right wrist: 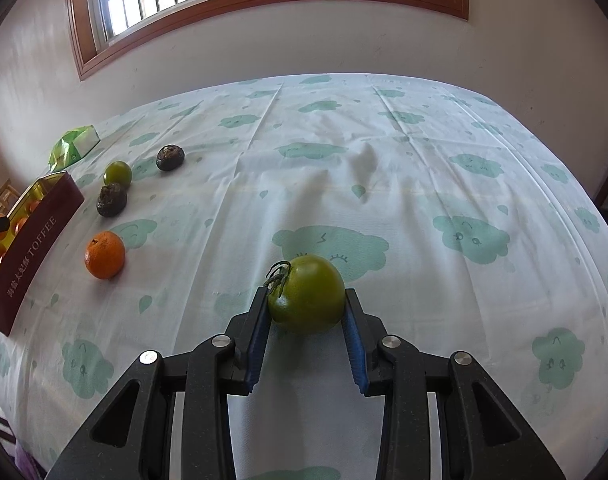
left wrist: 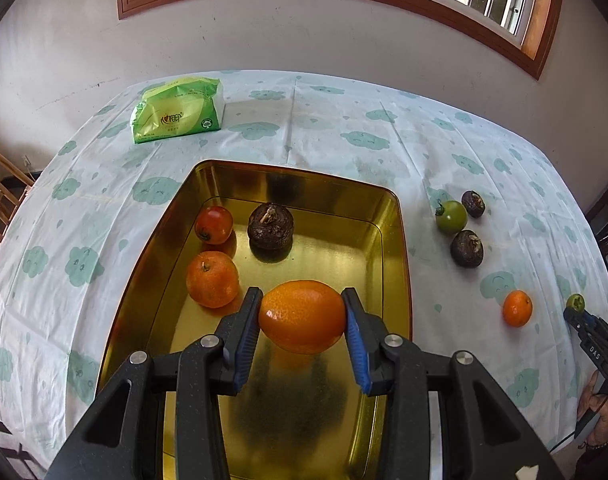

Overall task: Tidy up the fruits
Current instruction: 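Lower the orange into the gold tray and open the left gripper while the right gripper holds the green tomato, then carry the green tomato over the gold tray with the right gripper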

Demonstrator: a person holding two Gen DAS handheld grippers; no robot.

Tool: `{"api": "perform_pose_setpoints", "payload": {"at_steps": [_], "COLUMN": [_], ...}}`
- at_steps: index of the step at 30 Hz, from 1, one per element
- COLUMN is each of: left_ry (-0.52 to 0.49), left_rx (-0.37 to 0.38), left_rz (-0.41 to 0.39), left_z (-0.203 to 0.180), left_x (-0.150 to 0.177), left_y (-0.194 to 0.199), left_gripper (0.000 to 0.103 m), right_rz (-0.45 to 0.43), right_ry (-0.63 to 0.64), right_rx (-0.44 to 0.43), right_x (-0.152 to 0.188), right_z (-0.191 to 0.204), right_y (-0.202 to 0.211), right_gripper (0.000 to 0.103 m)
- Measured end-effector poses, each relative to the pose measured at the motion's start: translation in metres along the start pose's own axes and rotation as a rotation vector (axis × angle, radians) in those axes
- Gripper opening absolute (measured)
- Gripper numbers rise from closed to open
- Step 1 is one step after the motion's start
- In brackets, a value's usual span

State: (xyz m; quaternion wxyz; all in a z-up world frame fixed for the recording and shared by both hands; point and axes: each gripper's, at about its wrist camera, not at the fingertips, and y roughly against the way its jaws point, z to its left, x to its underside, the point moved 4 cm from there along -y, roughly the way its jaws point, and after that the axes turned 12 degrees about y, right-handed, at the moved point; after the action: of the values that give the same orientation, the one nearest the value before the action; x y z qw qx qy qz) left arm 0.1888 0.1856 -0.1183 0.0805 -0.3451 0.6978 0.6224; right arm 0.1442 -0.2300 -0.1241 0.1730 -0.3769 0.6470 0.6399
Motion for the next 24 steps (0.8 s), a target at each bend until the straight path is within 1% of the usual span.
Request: {"api": "perform_pose_setpoints", "payload": {"at_steps": [6,9,13,15,16,17,19,22,24], "left_ry": [0.012,0.026,0.030,0.040,0.044,0.050,0.072,0.125,0.180], "left_rx": [-0.005,0.014,0.035,0.049,0.049,0.037,0.001,-0.044,-0.085], "left_rz": [0.001,-0.013,-0.009,-0.039,-0.067,-0.101,-0.176,-0.267,-0.287], "left_z": [-0.008,-0.012,-0.021,-0.022,-0.021,-0.018,-0.007,0.025,0.053], "left_x": [-0.019,-0.030,-0.038,-0.037,-0.035,-0.033,-0.024,-0.006,0.009], "left_y": [-0.017,-0.020,-0.021,-0.012,-0.004,0.005,0.025,0.057,0.072], "left_gripper": [0.037,0.037,0.042,0.046,0.053,0.063,0.075,0.083,0.085], "right_rz": [0.001,0.001,0.002,0.001,0.002,0.002,0.002,0.002,0.002], "right_ry": [0.003,0.003,0.003,0.003,0.003,0.004,0.004,0.005,0.010], "right_rx": [0.000,0.000,0.000,0.000,0.000,0.001,0.001,0.002,0.004], "right_x": [0.001,0.000,0.001,0.000,0.000,0.000,0.000,0.000,0.000], "right_z": [0.000,0.001,0.001,0.001,0.001,0.001,0.001,0.002,0.002], "right_y": [0.000,0.000,0.000,0.000,0.000,0.000,0.000,0.000,-0.001], "right_gripper": [0.036,0.036,0.036,0.036,0.036,0.036,0.036,0.036,0.036]}}
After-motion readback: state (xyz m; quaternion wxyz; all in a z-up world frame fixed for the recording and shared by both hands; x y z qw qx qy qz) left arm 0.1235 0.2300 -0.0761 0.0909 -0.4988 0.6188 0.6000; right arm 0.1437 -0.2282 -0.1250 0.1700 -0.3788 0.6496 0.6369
